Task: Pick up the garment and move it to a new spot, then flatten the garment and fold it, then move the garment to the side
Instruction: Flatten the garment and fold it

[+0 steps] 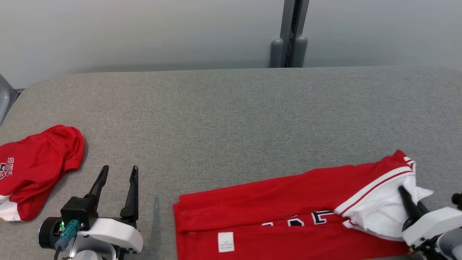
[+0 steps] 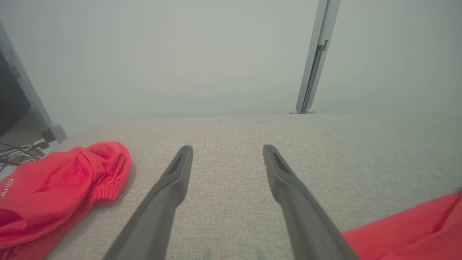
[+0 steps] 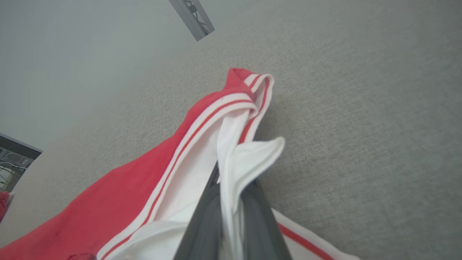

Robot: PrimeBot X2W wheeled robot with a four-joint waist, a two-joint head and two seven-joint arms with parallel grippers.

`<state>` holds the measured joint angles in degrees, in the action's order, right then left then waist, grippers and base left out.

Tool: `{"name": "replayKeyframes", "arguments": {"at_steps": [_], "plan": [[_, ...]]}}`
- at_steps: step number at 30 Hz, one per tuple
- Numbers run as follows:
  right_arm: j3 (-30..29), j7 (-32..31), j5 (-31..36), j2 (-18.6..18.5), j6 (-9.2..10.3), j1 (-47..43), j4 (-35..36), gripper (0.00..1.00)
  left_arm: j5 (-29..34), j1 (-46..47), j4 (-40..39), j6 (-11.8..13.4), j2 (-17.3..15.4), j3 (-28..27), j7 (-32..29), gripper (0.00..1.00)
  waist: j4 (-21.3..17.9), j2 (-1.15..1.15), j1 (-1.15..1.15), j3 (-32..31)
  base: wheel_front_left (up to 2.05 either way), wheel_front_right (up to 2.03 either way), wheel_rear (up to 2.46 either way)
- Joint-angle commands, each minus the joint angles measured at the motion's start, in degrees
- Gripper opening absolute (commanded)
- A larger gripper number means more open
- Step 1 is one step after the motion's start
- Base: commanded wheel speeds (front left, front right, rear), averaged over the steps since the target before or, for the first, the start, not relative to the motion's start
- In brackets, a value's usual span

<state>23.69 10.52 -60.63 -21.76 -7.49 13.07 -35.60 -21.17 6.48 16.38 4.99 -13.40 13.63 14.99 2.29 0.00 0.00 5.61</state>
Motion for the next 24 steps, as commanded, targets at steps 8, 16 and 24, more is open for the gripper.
{"name": "replayKeyframes", "arguments": {"at_steps": [8, 16, 24], "plan": [[-0.9, -2.6, -2.0, -8.1, -0.01, 4.9, -3.4, 0.0, 1.2, 1.4, 1.0, -1.2, 0.9, -0.6, 0.2, 1.0, 1.1, 0.0, 0.0, 0.0, 0.0, 0.0, 0.0], [2.7, -5.3, -3.1, -9.5, -0.01, 5.9, 1.2, 0.0, 2.1, 1.1, 1.5, -1.9, 2.4, -1.1, 0.2, 1.0, 0.8, 0.0, 0.0, -1.0, 0.0, 0.0, 0.0], [5.6, -8.1, -4.2, -8.7, -0.01, 4.5, 7.8, 0.0, 2.8, 1.1, 2.3, -2.6, 4.0, -1.3, 0.2, 1.0, 0.1, 0.0, 0.0, -2.6, 0.0, 0.0, 0.0]]}}
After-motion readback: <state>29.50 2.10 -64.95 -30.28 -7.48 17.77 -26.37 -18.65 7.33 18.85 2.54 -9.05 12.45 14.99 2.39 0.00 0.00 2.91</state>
